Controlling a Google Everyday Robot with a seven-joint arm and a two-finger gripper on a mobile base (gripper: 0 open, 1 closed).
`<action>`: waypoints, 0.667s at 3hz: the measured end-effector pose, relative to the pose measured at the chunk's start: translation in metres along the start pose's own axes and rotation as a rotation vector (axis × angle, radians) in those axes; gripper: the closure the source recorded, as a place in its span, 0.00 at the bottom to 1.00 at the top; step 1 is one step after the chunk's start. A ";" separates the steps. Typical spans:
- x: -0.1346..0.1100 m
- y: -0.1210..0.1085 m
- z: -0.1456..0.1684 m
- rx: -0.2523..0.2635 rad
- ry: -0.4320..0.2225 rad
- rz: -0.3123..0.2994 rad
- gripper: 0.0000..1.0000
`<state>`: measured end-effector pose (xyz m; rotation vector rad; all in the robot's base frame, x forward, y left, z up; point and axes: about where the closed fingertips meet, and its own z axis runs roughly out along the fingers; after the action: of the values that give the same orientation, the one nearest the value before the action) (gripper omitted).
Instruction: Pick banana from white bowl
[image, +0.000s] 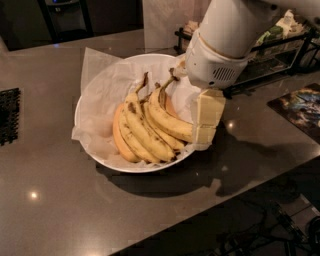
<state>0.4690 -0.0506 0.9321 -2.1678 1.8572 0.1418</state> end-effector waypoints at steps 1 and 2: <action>0.000 0.000 0.000 0.000 0.000 0.000 0.00; 0.000 0.003 -0.001 0.005 -0.100 0.057 0.00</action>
Offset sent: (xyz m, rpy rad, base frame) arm -0.0080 -0.0214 0.0214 0.6295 0.1600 -0.2493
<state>0.4660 -0.0517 0.9323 -2.0659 1.8625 0.2526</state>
